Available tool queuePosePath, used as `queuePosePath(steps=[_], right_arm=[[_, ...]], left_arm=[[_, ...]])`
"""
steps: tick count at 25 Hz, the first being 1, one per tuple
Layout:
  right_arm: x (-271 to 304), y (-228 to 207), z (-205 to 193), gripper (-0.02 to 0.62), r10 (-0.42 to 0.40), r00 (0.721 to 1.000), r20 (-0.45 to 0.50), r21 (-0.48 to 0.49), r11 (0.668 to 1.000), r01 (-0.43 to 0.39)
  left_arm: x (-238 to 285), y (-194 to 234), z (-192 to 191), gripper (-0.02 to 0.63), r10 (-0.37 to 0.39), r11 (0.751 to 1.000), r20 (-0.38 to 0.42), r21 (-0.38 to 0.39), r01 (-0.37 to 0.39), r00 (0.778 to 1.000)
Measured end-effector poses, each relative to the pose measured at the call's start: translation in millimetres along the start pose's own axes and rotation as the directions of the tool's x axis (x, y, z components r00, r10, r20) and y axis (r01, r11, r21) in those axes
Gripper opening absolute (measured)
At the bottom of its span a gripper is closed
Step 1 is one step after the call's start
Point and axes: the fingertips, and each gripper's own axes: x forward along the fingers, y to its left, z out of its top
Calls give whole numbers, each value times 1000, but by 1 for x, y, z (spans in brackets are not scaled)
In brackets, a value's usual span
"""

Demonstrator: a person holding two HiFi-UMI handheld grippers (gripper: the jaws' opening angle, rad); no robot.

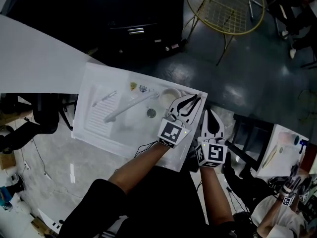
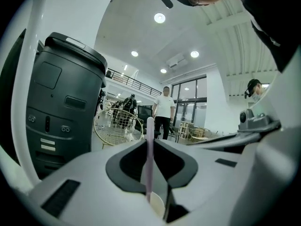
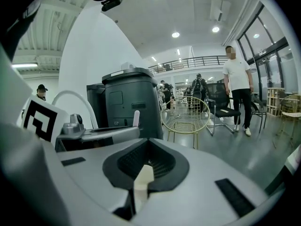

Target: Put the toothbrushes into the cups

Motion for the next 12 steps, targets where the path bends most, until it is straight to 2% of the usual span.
queuePosePath(steps=[12], right_arm=[[7,8,-20,20,10,999,-54,24,1000,-9]], left_arm=[[9,6,-29,58,-2,999,-45,48,4,999]])
